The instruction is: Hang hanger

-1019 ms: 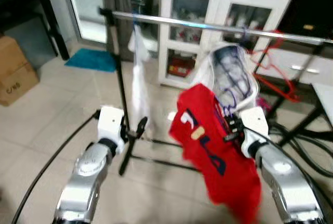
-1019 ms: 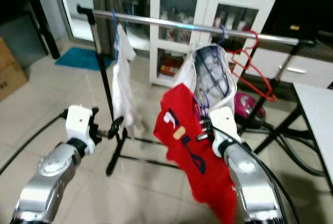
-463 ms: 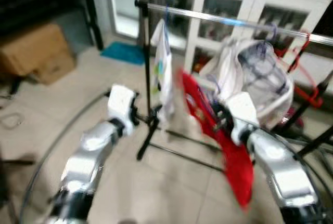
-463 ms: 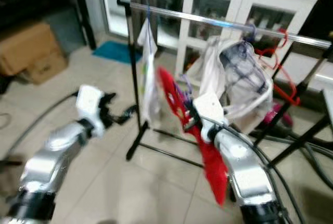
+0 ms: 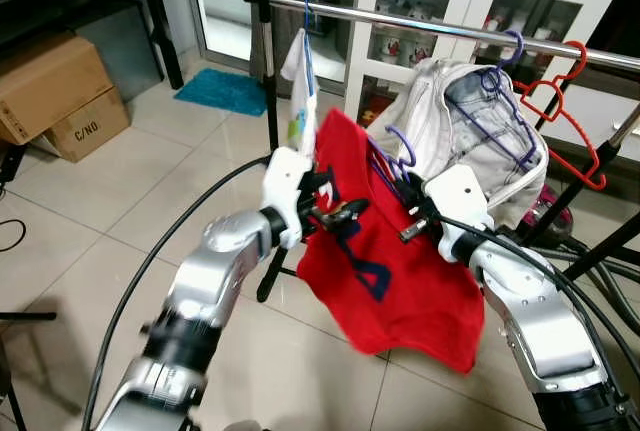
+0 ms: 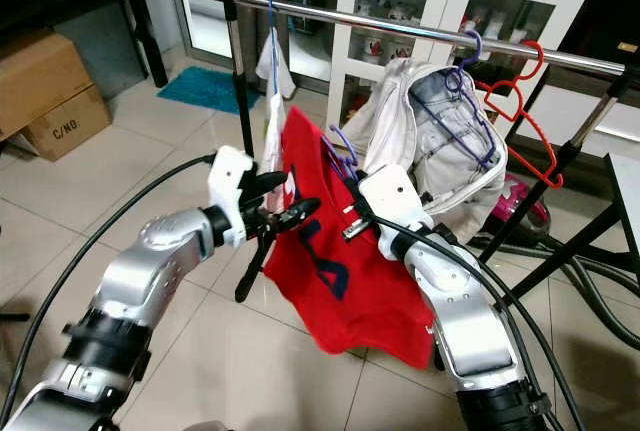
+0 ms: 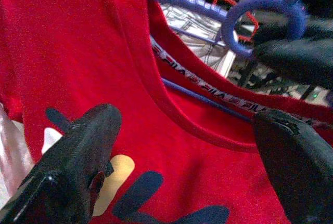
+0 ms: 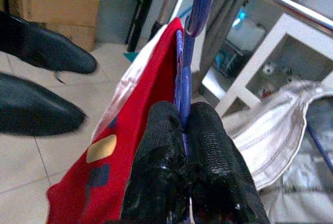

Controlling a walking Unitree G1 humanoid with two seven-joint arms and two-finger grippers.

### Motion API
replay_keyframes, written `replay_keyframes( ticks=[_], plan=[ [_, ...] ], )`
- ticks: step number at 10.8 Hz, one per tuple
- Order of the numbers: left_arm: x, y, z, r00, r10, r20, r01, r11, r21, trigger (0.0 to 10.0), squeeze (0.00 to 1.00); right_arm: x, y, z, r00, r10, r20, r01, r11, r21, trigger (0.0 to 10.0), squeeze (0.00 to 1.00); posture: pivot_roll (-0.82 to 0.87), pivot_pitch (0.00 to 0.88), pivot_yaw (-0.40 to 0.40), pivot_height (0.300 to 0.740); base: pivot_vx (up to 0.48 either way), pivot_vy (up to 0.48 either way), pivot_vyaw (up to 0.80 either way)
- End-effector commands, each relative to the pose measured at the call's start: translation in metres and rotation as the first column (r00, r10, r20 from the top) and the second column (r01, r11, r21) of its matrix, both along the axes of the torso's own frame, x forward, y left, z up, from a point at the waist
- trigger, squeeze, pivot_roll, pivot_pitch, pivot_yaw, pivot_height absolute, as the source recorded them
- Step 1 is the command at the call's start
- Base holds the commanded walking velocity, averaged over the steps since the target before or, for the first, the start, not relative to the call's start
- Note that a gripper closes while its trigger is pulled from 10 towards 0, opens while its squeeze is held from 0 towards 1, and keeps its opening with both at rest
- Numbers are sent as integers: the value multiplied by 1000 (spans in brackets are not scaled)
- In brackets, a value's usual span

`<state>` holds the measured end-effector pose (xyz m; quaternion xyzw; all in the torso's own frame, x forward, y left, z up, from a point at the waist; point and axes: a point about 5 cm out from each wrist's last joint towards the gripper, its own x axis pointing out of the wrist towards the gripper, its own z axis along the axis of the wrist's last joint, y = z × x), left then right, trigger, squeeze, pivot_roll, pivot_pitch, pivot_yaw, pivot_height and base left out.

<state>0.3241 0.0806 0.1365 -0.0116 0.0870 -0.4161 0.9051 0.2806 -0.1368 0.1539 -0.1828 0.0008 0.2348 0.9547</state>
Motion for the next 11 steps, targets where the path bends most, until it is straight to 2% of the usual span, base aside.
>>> replay_keyframes(
  ticks=[1,3,5,6,7,8,11],
  plan=[
    [4,-5,1,1000,-15,22,14,999,33,10000,0,-1,4,12,998,34,59,-35,999,4,10000,0,-7,0,-15,740,0,0,0],
    [16,-11,9,998,4,67,-6,1000,26,10000,0,-3,5,15,993,70,93,-69,998,-6,10000,0,-9,0,-17,740,0,0,0],
    [28,-12,15,996,56,67,-55,998,-26,10000,0,-3,4,18,985,85,150,-76,995,-65,10000,0,-10,0,-20,740,0,0,0],
    [30,-12,16,996,65,65,-62,997,-38,10000,0,-4,4,18,984,92,155,-81,994,-75,10000,0,-11,0,-20,740,0,0,0],
    [33,-12,17,995,79,64,-76,996,-47,2510,0,-4,5,18,983,98,157,-86,993,-80,10000,0,-11,0,-22,740,0,0,0],
    [36,-12,19,993,93,71,-89,994,-59,0,0,-4,7,19,980,108,167,-96,992,-76,10000,0,-13,0,-20,740,0,0,0],
    [39,-11,15,989,133,65,-130,990,-50,0,0,-3,2,16,984,89,157,-81,995,-58,10000,0,-13,0,-21,740,0,0,0]
  ],
)
